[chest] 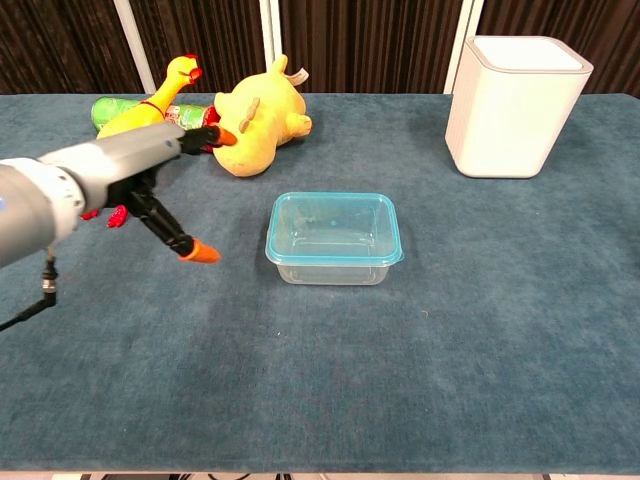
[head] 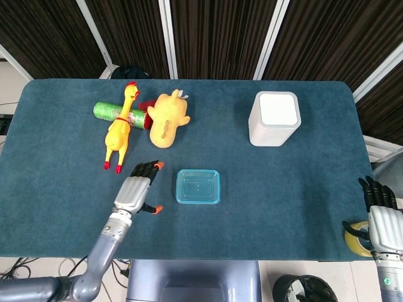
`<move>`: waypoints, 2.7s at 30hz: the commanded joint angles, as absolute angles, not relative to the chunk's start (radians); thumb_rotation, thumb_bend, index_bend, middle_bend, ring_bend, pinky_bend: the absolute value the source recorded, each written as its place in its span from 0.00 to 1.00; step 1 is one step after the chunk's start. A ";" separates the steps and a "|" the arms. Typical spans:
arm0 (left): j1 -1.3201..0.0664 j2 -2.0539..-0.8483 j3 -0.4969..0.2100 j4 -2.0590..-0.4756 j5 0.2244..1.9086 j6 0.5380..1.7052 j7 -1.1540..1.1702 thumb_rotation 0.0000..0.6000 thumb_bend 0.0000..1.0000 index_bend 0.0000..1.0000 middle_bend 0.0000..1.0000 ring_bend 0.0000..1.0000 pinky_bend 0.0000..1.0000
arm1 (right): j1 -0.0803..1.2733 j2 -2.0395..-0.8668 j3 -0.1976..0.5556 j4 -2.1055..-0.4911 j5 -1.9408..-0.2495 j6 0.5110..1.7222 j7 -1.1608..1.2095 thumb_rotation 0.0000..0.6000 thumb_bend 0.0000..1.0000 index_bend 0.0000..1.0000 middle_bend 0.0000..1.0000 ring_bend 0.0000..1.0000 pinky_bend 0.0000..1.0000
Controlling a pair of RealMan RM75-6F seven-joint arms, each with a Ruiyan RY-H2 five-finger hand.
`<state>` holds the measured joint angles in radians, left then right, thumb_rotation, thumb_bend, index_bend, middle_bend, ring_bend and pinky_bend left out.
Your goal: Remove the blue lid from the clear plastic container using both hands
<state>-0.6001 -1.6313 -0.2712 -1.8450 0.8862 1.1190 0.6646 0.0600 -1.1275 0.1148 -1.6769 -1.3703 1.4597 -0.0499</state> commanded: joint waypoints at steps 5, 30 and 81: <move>-0.698 -1.720 -0.313 -1.757 0.769 1.108 0.737 1.00 0.00 0.00 0.00 0.00 0.01 | 0.063 -1.129 0.114 -1.677 -1.369 1.453 -0.044 1.00 0.24 0.00 0.00 0.00 0.00; -0.912 -1.925 -0.370 -1.477 0.659 0.980 0.689 1.00 0.00 0.00 0.01 0.01 0.13 | 0.069 -1.129 0.124 -1.676 -1.333 1.429 -0.037 1.00 0.24 0.00 0.00 0.00 0.00; -0.972 -1.841 -0.120 -1.249 1.362 0.822 0.081 1.00 0.17 0.27 0.33 0.28 0.41 | 0.251 -1.450 0.080 -1.769 -1.397 1.249 -0.453 1.00 0.24 0.00 0.00 0.00 0.00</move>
<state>-0.9703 -1.8384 -0.1202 -1.2518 1.3598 0.8235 0.0836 0.2438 -1.4294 0.0821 -1.7713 -1.4080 1.2551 -0.4364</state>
